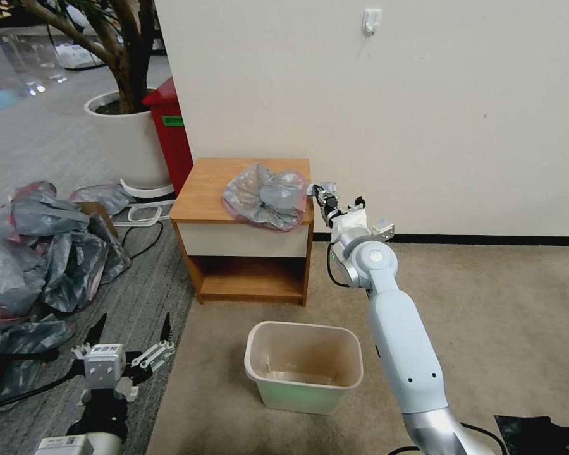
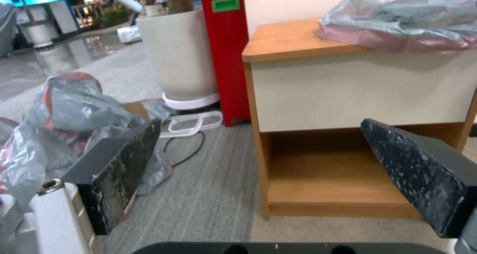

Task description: Pick up the garbage bag from the table and place it over the trash can.

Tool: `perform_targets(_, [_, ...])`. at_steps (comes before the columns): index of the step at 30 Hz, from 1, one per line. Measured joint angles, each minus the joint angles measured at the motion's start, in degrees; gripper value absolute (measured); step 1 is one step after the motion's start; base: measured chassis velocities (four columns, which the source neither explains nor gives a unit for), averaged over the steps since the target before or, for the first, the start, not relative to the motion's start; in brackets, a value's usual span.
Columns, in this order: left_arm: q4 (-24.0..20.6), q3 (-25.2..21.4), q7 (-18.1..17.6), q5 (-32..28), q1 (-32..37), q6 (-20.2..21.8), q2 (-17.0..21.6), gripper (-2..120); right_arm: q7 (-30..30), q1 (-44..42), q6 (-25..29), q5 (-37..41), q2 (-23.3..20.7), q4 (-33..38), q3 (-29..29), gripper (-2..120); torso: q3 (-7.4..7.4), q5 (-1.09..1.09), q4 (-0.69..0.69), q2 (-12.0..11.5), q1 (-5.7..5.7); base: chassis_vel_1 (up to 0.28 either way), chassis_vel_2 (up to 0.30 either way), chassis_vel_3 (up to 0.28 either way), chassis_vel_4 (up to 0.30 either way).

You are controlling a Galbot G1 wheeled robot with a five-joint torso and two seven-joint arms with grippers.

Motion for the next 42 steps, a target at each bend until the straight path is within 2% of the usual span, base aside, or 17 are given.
perform_targets(3, [0.0, 0.0, 0.1, 0.1, 0.0, 0.0, -0.1, 100, 0.6, 0.1, 0.0, 0.3, 0.0, -0.2, 0.0, 0, 0.00, 0.00, 0.00, 0.0, 0.00, 0.000, 0.000, 0.000, 0.000])
perform_targets(7, [0.0, 0.1, 0.1, 0.1, 0.0, 0.0, -0.1, 100, 1.9, 0.0, 0.1, 1.4, 0.0, 0.4, 0.0, 0, 0.00, 0.00, 0.00, 0.0, 0.00, 0.000, 0.000, 0.000, 0.000])
perform_targets(16, [0.0, 0.2, 0.2, -0.1, -0.3, 0.1, 0.1, 100, 7.2, -6.2, 1.5, 4.2, -2.8, 11.7, -2.8, 0, -0.01, -0.01, 0.01, 0.0, 0.00, 0.000, 0.000, 0.000, 0.000])
perform_targets(25, [0.0, 0.1, 0.2, -1.0, -0.8, 0.2, 1.1, 100, 11.3, -21.3, 2.5, 4.2, -6.1, 26.8, -7.2, 0, -0.01, 0.01, 0.00, 0.0, 0.00, 0.000, 0.000, 0.000, 0.000])
perform_targets(26, [0.0, 0.1, 0.2, -1.0, -0.8, 0.2, 1.1, 100, 11.3, -21.3, 2.5, 4.2, -6.1, 26.8, -7.2, 0, -0.01, 0.01, 0.00, 0.0, 0.00, 0.000, 0.000, 0.000, 0.000])
perform_targets(32, [0.0, 0.2, 0.2, -2.4, -1.9, 1.1, 2.1, 100, 14.0, -31.1, 3.1, 0.0, -8.5, 36.4, -11.7, 0, -0.01, 0.00, 0.01, 0.0, -0.01, 0.000, 0.000, 0.000, 0.000])
perform_targets(42, [0.0, 0.8, 0.2, -3.8, -3.2, 1.8, 2.6, 100, 19.3, -40.0, 3.5, -6.0, -10.2, 40.9, -12.4, 0, 0.00, 0.00, 0.00, 0.0, 0.00, 0.000, 0.000, 0.000, 0.000])
